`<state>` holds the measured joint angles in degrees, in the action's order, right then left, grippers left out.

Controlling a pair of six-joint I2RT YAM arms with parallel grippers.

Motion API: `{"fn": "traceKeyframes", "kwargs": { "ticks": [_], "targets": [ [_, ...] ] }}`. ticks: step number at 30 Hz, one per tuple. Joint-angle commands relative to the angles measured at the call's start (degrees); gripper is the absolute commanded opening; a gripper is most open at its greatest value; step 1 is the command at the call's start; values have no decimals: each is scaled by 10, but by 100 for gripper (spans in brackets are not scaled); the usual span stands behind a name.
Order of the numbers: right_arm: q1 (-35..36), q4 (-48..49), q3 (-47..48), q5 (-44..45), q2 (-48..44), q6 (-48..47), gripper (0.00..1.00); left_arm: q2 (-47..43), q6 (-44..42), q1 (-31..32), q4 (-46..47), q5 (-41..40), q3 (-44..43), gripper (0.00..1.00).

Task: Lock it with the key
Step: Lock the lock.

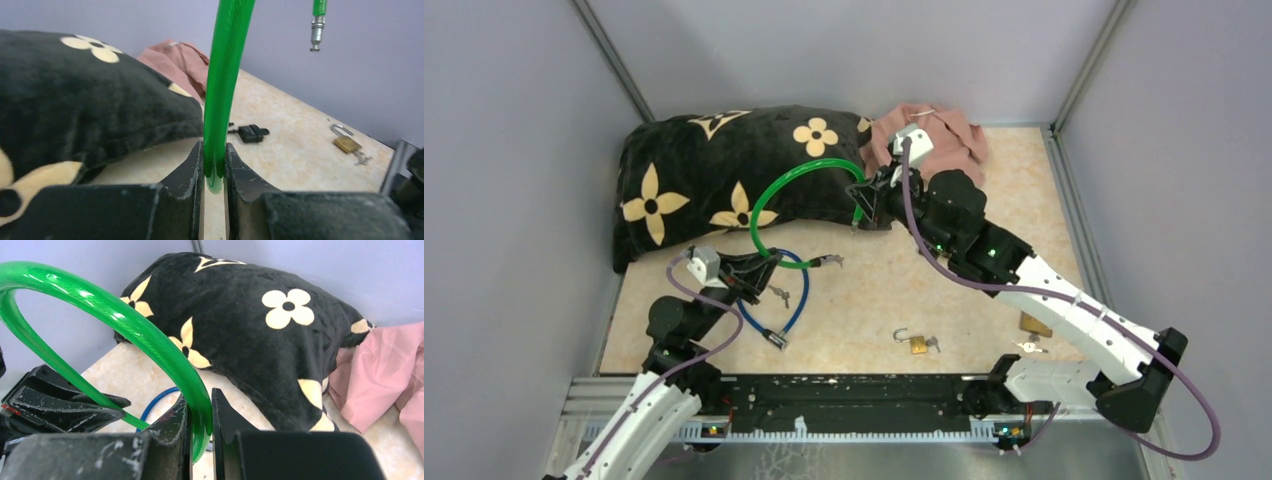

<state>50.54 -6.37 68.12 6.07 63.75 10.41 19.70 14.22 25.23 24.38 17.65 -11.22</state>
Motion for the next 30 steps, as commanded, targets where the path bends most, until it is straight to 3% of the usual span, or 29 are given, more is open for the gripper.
{"fn": "traceKeyframes", "kwargs": {
  "ticks": [1,10,15,21,27,30],
  "targets": [
    [11,45,93,-22,7,0,0,-18,-30,-4,-27,-81,-5,19],
    [10,41,155,-45,37,-4,0,-20,-33,-4,-59,-59,-23,32],
    [10,37,165,-46,37,-7,0,-25,-35,-4,-47,-70,-36,27],
    [11,26,167,-48,44,-10,0,-36,-27,-5,-48,-14,-56,47],
    [10,21,179,-37,55,-21,0,-35,-16,-5,-46,102,-66,52],
    [10,12,191,-15,59,-43,0,-41,-16,-5,-84,112,-65,57]
  ]
}}
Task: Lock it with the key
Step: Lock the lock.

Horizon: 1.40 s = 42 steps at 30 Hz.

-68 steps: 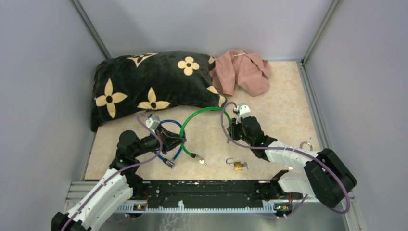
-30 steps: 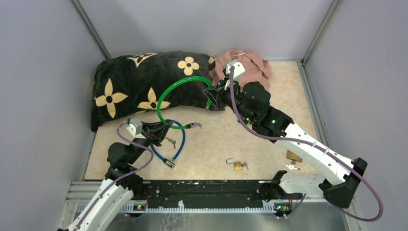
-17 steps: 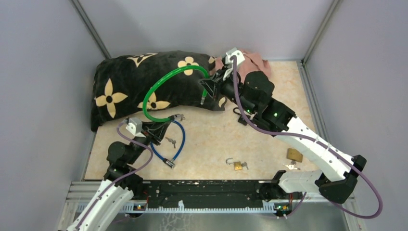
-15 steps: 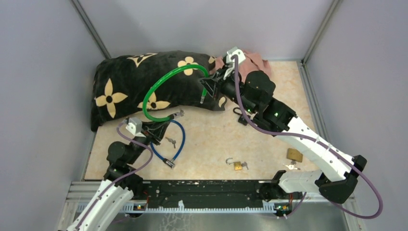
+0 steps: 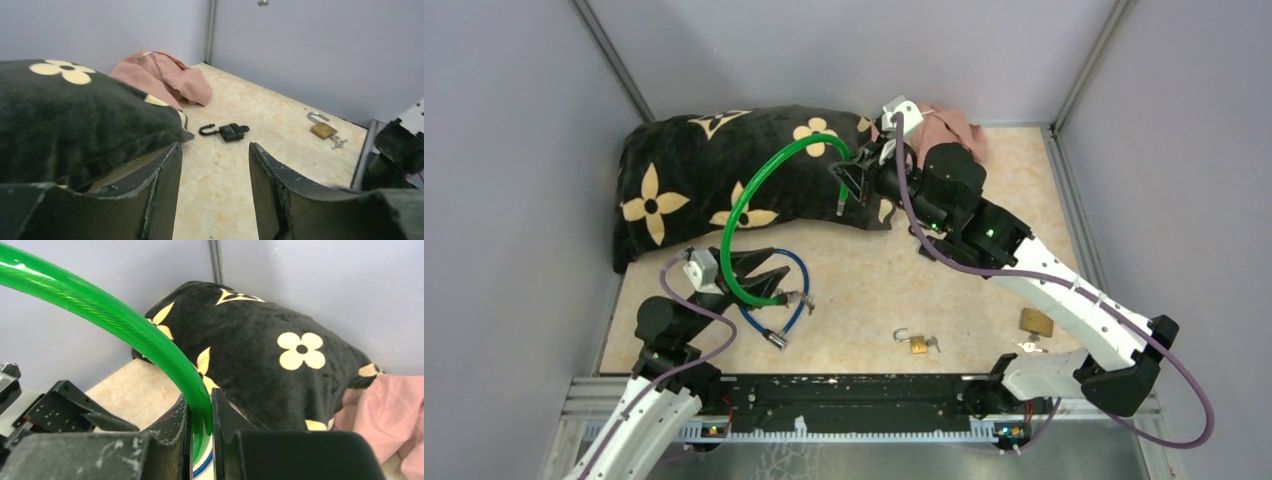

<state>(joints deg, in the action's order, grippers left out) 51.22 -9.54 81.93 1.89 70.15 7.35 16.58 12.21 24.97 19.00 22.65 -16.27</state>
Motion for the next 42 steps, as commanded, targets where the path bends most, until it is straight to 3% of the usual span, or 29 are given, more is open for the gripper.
{"fn": "traceKeyframes", "kwargs": {
  "ticks": [1,5,11,18,22,27,29,33,37,42],
  "targets": [
    [4,39,59,34,-5,-20,0,-15,2,-3,-43,50,-14,59],
    [4,22,81,72,-5,-50,0,-35,-19,-3,-68,2,-5,65],
    [4,19,89,106,-2,-93,0,-54,-116,-3,-97,35,19,69],
    [4,8,95,86,10,-91,0,-18,-46,-3,5,1,4,75],
    [4,7,93,74,13,-84,0,-4,10,-3,59,12,-10,67],
    [7,5,93,61,20,-78,0,2,69,-3,62,16,-22,35],
    [18,4,94,68,25,-84,0,2,84,-3,58,13,-27,29],
    [59,7,106,82,40,-98,0,-6,123,-5,57,6,-29,0],
    [110,34,122,40,54,-89,0,-40,181,-41,79,-20,-27,0],
    [181,134,136,-16,83,-85,0,-121,319,-161,159,-33,-23,0]
  ]
}}
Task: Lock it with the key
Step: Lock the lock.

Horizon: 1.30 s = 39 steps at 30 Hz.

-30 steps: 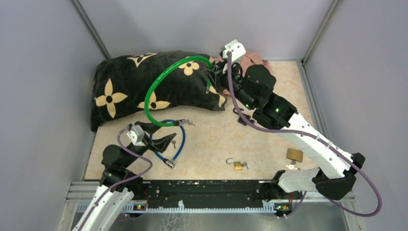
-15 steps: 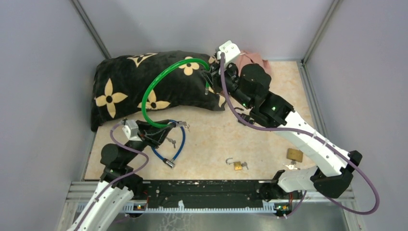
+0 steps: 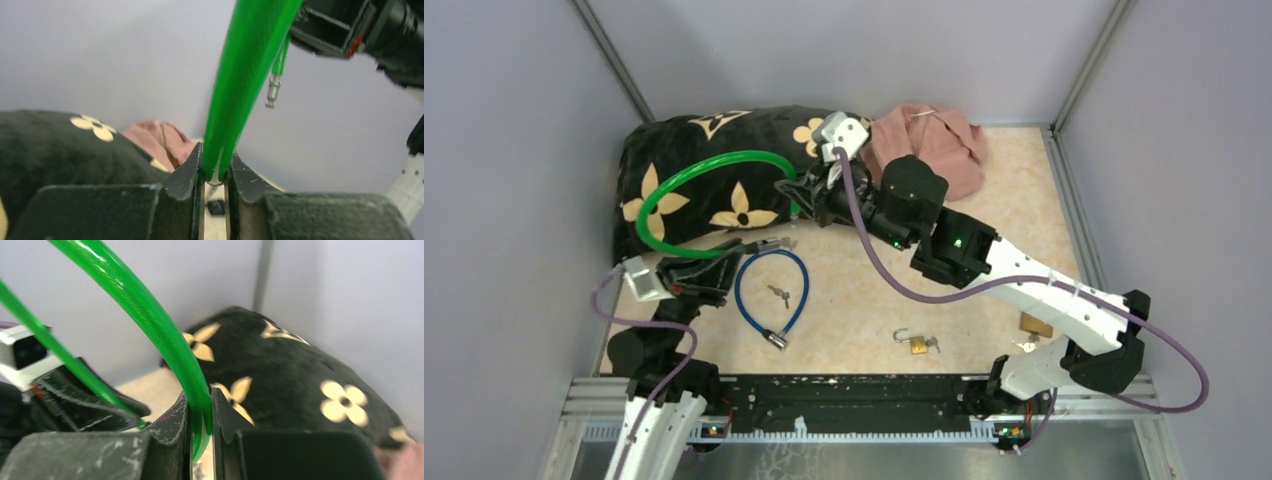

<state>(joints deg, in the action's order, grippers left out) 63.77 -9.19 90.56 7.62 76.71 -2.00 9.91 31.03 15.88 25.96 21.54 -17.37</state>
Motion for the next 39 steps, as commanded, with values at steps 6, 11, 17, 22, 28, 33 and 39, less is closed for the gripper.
{"fn": "traceKeyframes", "kwargs": {
  "ticks": [6,11,17,22,28,33,39],
  "targets": [
    [113,158,146,-133,98,-43,0,-89,269,-220,226,19,2,0],
    [132,147,186,-133,127,-67,0,-89,261,-219,236,14,2,0],
    [133,136,194,-119,138,-74,0,-89,258,-219,249,15,3,0],
    [133,126,177,-106,133,-74,0,-89,256,-219,246,8,5,0],
    [133,93,190,-107,134,-72,0,-89,254,-220,234,5,5,0],
    [133,67,191,-103,140,-72,0,-89,254,-221,230,0,3,0],
    [133,43,197,-100,147,-72,0,-89,252,-222,224,-4,4,0]
  ]
}}
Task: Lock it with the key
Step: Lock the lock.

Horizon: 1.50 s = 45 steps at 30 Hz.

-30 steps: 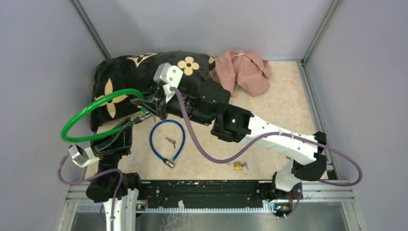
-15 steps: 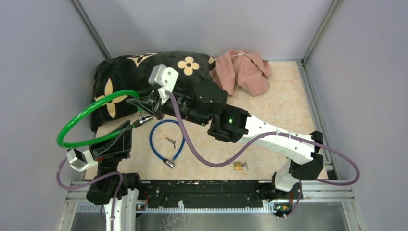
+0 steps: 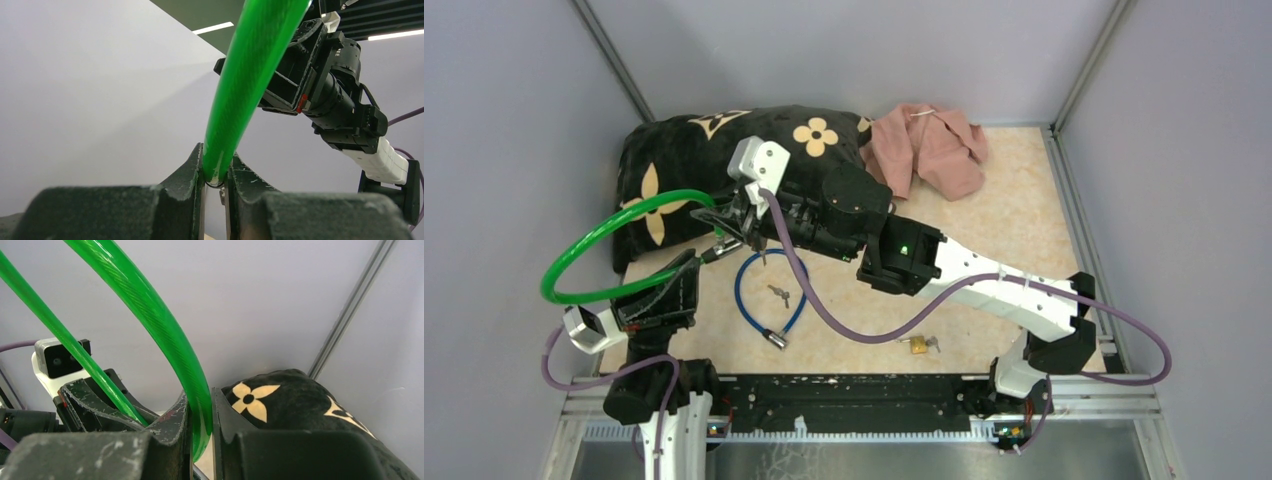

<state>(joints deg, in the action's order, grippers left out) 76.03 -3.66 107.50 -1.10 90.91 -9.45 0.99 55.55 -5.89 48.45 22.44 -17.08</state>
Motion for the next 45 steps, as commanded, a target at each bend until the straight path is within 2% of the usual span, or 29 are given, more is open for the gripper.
{"fn": "traceKeyframes", "kwargs": {
  "ticks": [1,13,25,26,27,29,34,37,39,44,45],
  "targets": [
    [11,-16,26,-11,5,2,0,0,7,-3,0,-12,1,0],
    [11,-3,-7,-3,15,-13,0,0,8,-4,8,-22,-1,0],
    [-27,86,-131,-89,-14,89,0,1,8,-3,21,-48,1,0],
    [-31,90,-141,-93,-18,90,3,0,7,-3,20,-47,2,0],
    [-33,89,-147,-94,-21,90,13,1,7,-3,19,-46,2,0],
    [-34,76,-150,-96,-28,90,43,0,7,-4,16,-44,4,0],
    [-53,64,-173,-105,-73,89,96,0,7,-4,12,-32,5,0],
    [-62,57,-199,-99,-115,76,98,0,9,-3,8,-28,6,0],
    [-81,19,-197,-124,-135,81,98,0,10,-3,6,-29,6,0],
    [-194,-111,-134,-304,-111,169,98,0,10,-3,6,-24,5,0],
    [-218,-117,-121,-338,-100,214,91,0,10,-4,6,-23,4,0]
  ]
}}
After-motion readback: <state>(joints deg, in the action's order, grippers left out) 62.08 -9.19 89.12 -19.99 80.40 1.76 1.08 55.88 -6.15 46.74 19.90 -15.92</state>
